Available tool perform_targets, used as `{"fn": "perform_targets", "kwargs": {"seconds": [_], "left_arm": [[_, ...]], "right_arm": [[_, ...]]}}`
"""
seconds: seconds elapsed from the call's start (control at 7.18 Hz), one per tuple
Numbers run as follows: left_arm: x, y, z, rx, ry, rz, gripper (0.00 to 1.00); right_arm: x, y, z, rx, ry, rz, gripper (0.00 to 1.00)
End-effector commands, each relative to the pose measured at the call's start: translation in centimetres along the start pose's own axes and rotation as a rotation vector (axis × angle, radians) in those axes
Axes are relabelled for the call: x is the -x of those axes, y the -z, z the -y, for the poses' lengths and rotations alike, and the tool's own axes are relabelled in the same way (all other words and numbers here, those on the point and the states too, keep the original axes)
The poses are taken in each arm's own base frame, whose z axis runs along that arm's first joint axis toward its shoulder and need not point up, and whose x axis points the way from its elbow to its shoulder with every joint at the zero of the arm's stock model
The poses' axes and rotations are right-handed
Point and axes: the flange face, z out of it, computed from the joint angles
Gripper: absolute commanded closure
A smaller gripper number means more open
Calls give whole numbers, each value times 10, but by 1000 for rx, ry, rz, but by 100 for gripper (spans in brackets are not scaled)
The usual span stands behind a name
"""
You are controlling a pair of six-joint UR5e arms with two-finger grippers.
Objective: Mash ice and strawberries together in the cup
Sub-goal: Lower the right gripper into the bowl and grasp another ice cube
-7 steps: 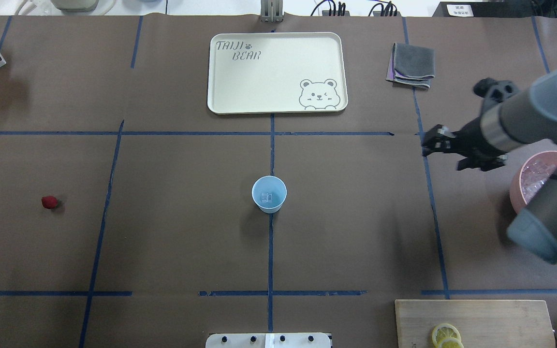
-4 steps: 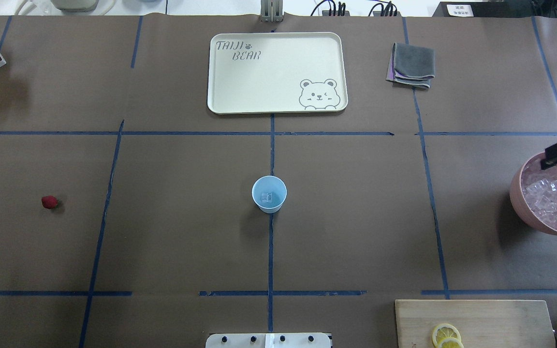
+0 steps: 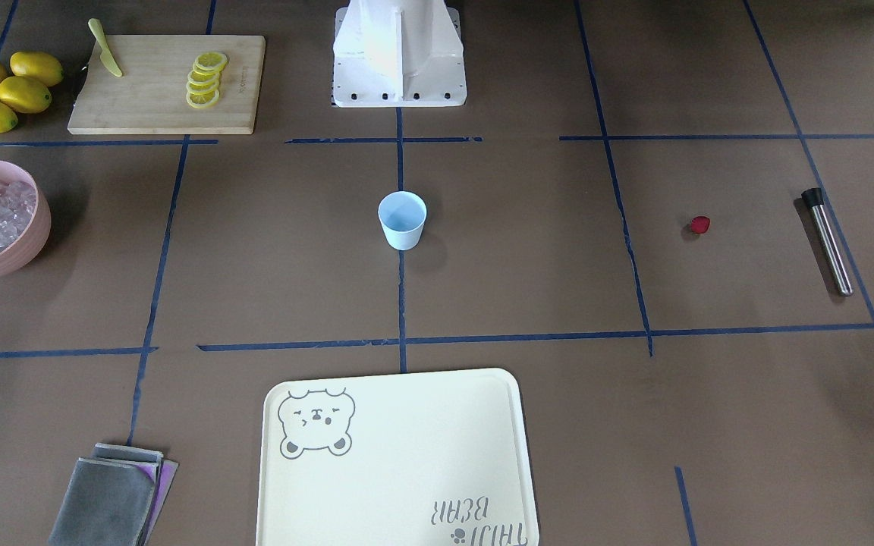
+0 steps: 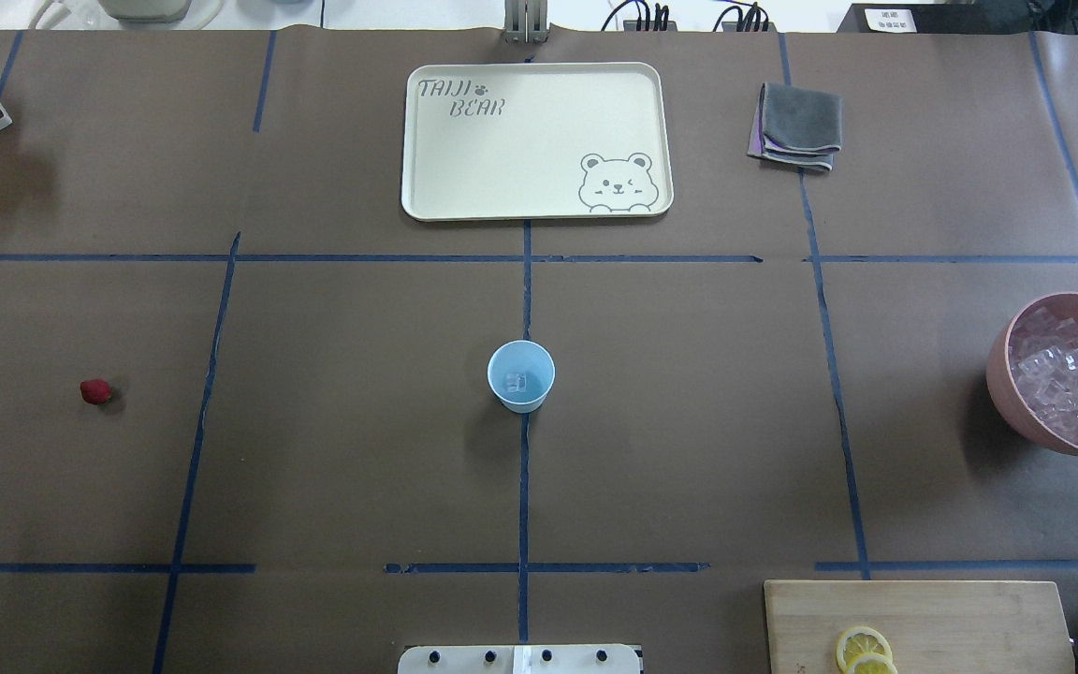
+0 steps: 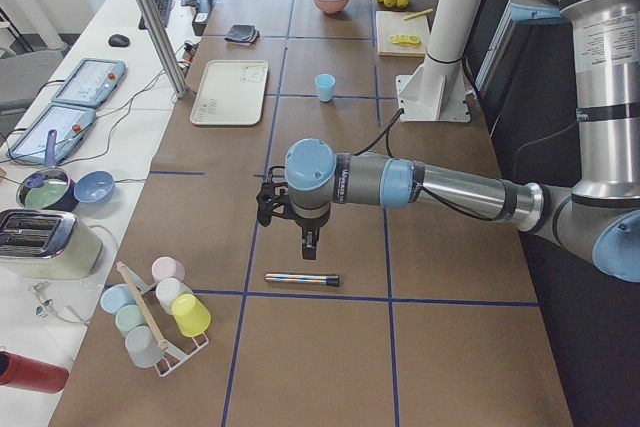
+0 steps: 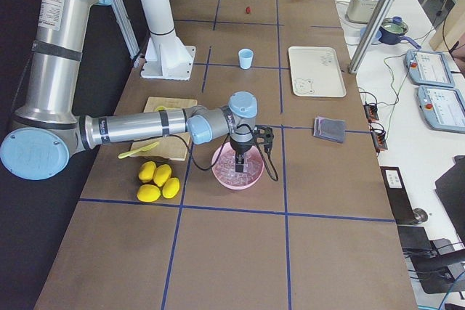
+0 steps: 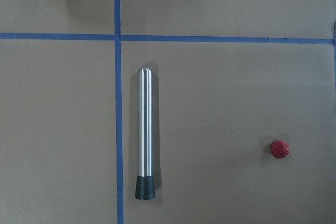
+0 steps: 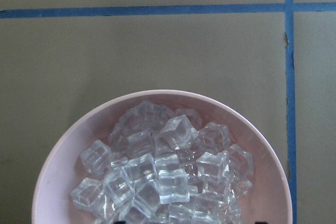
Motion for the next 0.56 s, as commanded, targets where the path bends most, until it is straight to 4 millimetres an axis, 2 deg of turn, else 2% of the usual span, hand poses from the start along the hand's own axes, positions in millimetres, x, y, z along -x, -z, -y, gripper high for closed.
{"fn": "perform_targets", "kwargs": {"seconds": [0.0,0.42], "left_arm": [[-1,0,0,0,-1,0,0],[1,-1,-1,1,0,0,0]], "right_arm": [[24,-24,5,41,76,1,15],[11,-51,6,77,64,-14,15]]}}
